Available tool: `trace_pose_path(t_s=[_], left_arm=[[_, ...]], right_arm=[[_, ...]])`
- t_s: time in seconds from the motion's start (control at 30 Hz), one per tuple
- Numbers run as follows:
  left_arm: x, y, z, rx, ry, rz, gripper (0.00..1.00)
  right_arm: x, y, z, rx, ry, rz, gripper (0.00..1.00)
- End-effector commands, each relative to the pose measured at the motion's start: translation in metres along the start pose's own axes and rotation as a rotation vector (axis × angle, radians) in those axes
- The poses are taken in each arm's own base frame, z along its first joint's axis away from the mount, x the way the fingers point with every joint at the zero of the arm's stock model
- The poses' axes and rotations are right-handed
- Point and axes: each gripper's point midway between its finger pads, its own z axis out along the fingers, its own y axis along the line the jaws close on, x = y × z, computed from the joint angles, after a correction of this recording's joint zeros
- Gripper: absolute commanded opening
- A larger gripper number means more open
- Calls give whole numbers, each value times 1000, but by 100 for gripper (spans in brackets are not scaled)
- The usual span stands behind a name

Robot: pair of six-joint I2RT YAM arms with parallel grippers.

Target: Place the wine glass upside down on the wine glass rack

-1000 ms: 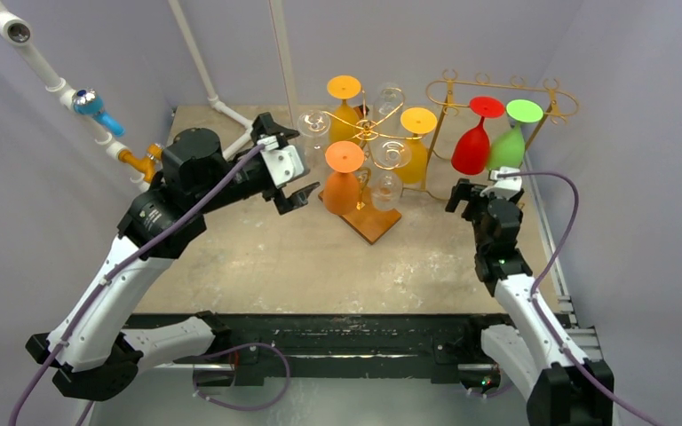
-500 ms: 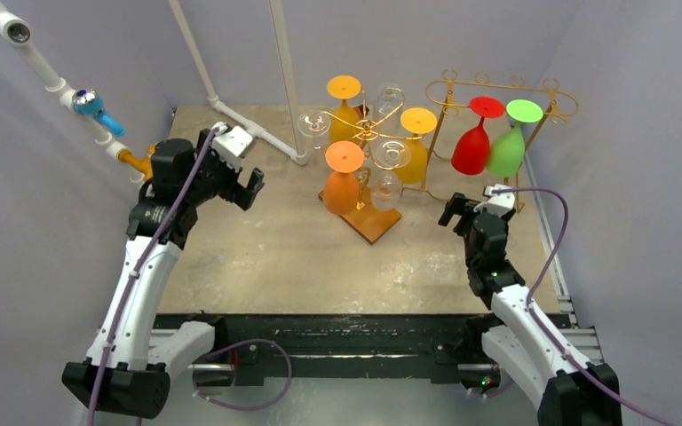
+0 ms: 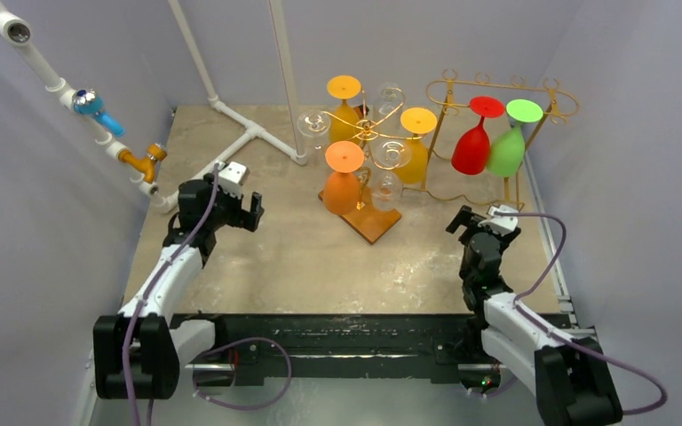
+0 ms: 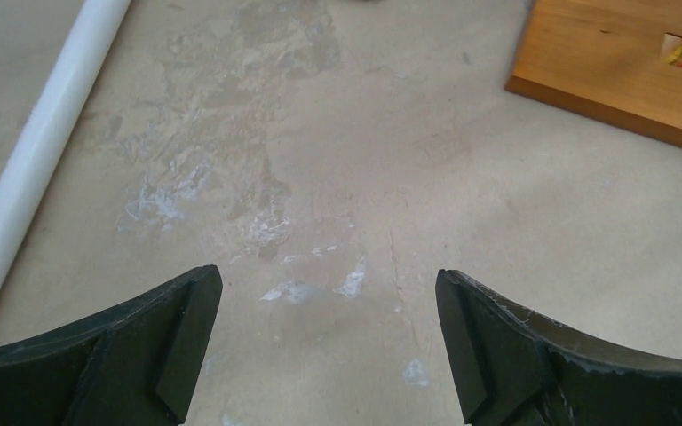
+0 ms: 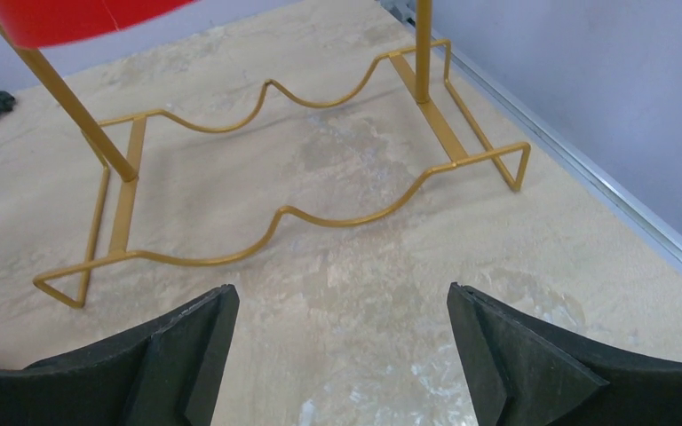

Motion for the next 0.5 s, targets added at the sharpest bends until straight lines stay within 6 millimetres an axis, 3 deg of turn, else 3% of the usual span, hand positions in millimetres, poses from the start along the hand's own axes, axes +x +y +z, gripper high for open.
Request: trace_pose_path(t_s=[0.0,0.13,0.37,0.47], left_arm=[[-21,36,21,-89,-183,-49,100],[-10,53,37,-110,-247,-115,100],[-2,62,52,-144,-355,-138,100],[8,63,61,-138,-328,-147,100]], right_arm=[[-45,14,12,-25,-182,47,99],[-52,25,22,-71,-224,29,99],[-56,40,41,-142,-248,33,99],[-51,36,48,-155,-250,35,99]])
